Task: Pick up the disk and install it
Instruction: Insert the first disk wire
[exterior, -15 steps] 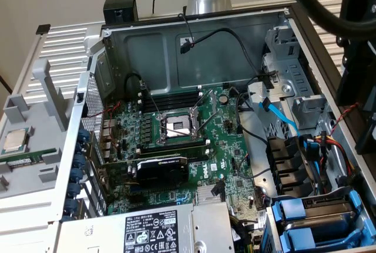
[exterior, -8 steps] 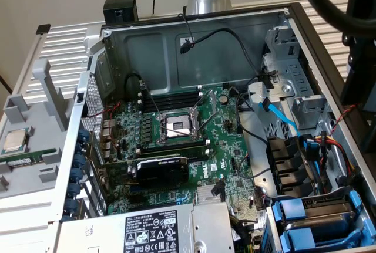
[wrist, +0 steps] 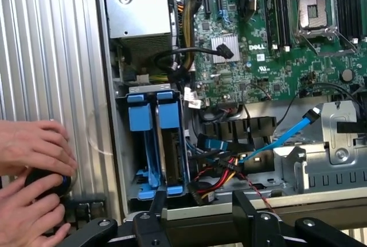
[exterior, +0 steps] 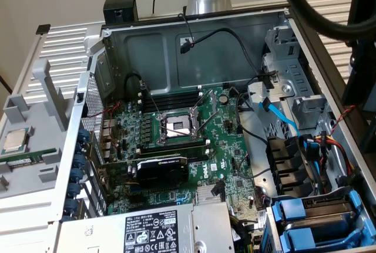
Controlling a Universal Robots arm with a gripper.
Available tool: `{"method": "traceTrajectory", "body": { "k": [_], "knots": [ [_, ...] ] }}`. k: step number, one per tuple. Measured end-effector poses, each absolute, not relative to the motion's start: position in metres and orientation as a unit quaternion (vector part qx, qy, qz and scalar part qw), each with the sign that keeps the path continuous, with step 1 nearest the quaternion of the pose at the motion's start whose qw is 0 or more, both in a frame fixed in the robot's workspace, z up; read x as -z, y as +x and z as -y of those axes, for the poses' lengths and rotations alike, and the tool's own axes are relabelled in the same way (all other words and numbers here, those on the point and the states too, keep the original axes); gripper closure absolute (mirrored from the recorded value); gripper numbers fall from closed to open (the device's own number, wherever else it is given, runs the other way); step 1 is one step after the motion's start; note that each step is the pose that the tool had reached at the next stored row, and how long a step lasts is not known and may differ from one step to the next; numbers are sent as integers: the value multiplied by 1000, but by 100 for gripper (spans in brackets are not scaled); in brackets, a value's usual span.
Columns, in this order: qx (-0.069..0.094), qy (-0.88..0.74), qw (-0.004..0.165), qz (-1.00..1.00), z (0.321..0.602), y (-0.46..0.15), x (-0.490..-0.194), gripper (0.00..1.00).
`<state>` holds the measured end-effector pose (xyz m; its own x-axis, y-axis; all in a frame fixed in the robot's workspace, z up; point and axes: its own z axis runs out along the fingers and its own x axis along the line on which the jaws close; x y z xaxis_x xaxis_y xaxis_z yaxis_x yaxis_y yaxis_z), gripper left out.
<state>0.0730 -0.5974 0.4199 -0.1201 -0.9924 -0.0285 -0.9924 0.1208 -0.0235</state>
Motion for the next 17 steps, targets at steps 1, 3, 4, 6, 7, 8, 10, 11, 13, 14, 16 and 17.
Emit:
{"method": "traceTrajectory", "body": {
  "k": [1, 3, 4, 6, 7, 8, 10, 11, 13, 14, 16, 17],
  "knots": [
    [1, -662, 21, -749, 597, 73, -420, 43],
    [5, -659, 25, -751, 596, 73, -420, 43],
    [7, -658, 27, -752, 595, 73, -419, 43],
    [9, -656, 30, -754, 594, 72, -418, 43],
    [10, -655, 31, -755, 593, 72, -417, 43],
    [11, -655, 32, -755, 593, 71, -417, 43],
    [13, -654, 34, -756, 591, 69, -415, 43],
    [14, -654, 35, -756, 590, 68, -414, 43],
    [16, -653, 37, -756, 588, 66, -413, 43],
    [17, -653, 39, -756, 587, 65, -412, 43],
    [21, -653, 43, -756, 584, 63, -412, 43],
    [23, -653, 46, -756, 583, 63, -411, 43]
  ]
}}
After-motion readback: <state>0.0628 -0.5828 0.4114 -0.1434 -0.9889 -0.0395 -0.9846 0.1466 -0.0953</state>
